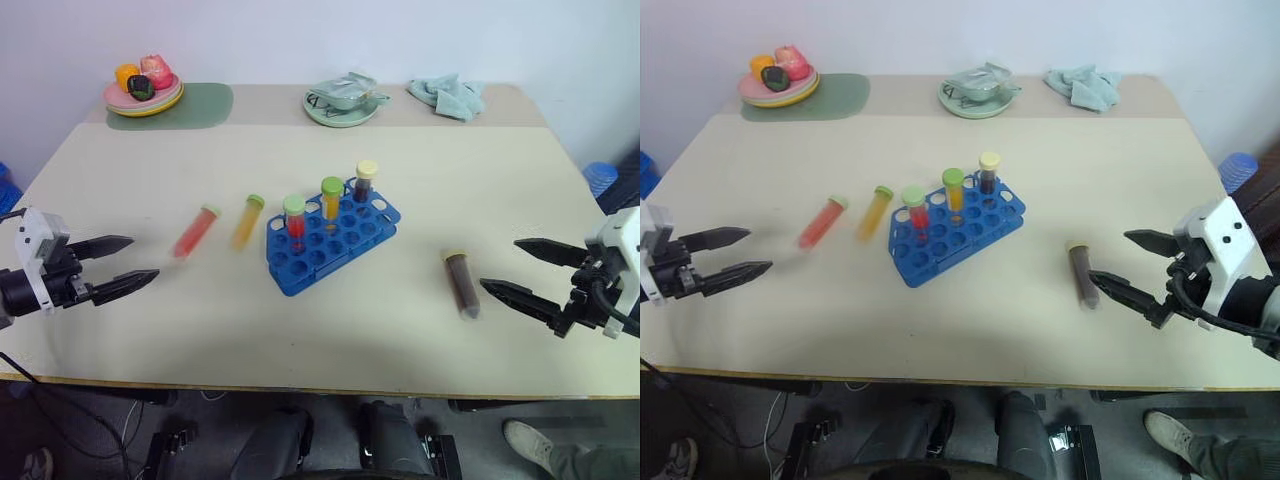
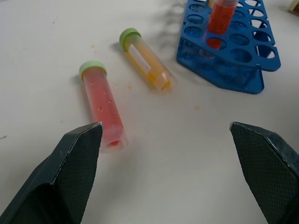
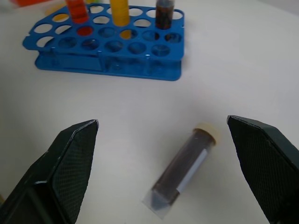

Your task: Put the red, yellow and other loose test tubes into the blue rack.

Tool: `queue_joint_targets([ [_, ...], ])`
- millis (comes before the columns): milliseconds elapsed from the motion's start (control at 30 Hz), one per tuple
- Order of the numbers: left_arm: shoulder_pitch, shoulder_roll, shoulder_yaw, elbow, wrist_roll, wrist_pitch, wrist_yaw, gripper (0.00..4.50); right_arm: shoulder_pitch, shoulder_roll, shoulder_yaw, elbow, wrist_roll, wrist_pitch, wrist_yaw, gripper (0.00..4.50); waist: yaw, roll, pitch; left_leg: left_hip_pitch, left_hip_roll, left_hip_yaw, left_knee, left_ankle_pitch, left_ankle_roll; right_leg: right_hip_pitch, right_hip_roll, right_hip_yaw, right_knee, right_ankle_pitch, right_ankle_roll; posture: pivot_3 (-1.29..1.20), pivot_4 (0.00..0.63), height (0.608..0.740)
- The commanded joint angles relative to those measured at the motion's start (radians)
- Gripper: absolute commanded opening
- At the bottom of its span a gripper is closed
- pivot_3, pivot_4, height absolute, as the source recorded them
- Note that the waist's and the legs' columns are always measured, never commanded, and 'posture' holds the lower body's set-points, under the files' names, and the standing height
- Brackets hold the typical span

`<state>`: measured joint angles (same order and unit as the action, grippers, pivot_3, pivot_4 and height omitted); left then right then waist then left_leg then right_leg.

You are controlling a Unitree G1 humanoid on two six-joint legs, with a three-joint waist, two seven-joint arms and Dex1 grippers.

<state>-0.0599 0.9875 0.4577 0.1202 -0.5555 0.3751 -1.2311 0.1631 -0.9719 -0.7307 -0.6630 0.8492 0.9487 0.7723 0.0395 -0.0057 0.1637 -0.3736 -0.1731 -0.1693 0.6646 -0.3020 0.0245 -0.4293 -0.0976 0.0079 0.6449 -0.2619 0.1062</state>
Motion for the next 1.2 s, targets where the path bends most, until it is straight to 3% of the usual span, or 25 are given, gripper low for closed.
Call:
queue_joint_targets([
  [33,-0.005,0.016,0.042,0.012,0.004,-0.036,-0.006,4.45,-0.022,-0.020,-0.017,-0.004,0.017,-0.001,-0.005,4.50,0.001,0.000,0.000,0.000,0.000,0.000,0.000,0.000,0.000,0.000,0.000,0.000,0.000,0.000,0.000,0.00,0.150,0.740],
  [667,0.000,-0.019,0.014,-0.040,-0.024,-0.029,-0.006,4.45,-0.080,-0.003,0.077,0.025,0.042,0.022,-0.067,4.50,0.001,0.000,0.000,0.000,0.000,0.001,0.000,0.000,0.000,0.000,0.000,0.000,-0.001,0.000,0.000,0.00,0.150,0.740],
  [933,-0.082,-0.055,-0.028,-0.183,-0.148,0.052,-0.049,4.45,-0.255,0.010,0.177,0.127,0.141,0.171,-0.221,4.50,0.001,0.000,0.000,0.000,0.001,0.001,0.000,0.000,0.000,0.000,0.000,0.000,-0.001,0.000,0.000,0.00,0.150,0.740],
  [1200,-0.286,-0.079,-0.199,-0.245,-0.196,0.066,-0.181,4.45,-0.554,0.007,0.375,0.297,0.175,0.473,-0.360,4.50,-0.001,0.000,0.001,-0.001,0.001,0.001,0.000,0.000,0.000,-0.001,0.000,0.001,0.000,0.000,0.000,0.00,0.150,0.740],
])
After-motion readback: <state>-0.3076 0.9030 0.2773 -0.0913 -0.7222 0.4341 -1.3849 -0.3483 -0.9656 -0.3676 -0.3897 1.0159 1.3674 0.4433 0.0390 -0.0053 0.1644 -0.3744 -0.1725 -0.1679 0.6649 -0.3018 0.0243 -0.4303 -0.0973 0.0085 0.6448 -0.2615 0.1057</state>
